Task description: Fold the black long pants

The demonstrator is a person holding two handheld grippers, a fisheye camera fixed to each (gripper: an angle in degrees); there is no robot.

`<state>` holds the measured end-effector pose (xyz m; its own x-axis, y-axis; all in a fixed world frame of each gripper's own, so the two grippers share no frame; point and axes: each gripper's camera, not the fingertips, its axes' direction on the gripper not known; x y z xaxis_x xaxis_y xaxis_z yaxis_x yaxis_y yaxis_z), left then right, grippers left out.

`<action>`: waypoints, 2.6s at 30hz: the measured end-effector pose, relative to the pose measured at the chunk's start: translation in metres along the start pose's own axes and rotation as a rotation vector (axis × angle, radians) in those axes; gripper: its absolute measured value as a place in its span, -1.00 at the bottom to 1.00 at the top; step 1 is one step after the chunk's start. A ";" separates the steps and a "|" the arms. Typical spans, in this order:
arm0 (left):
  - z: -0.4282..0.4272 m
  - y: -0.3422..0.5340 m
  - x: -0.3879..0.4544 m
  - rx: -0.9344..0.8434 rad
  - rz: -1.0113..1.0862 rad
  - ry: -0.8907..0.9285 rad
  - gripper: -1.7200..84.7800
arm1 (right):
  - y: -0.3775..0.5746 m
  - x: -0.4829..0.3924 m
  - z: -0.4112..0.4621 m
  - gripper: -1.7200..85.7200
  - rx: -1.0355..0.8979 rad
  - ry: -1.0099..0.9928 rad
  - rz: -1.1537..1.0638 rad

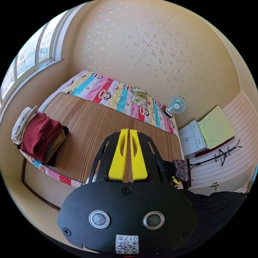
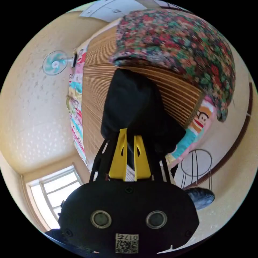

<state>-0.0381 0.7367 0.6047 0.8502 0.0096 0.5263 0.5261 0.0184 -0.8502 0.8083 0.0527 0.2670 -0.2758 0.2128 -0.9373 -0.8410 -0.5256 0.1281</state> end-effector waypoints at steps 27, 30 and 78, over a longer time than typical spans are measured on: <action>0.085 0.023 0.029 -0.039 -0.006 0.090 -0.81 | 0.117 0.067 0.167 -0.73 -0.049 -0.254 0.457; 0.101 0.014 0.057 -0.063 0.076 0.128 -0.81 | 0.125 0.034 0.165 -0.88 0.041 -0.404 0.320; -0.237 0.012 0.269 0.576 0.652 0.722 -0.88 | 0.673 -0.421 0.321 -0.45 0.295 0.054 -1.385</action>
<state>0.2011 0.5023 0.7333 0.8690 -0.3901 -0.3043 0.0500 0.6811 -0.7304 0.2092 -0.1259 0.8518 0.8520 0.3718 -0.3687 -0.4791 0.2695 -0.8354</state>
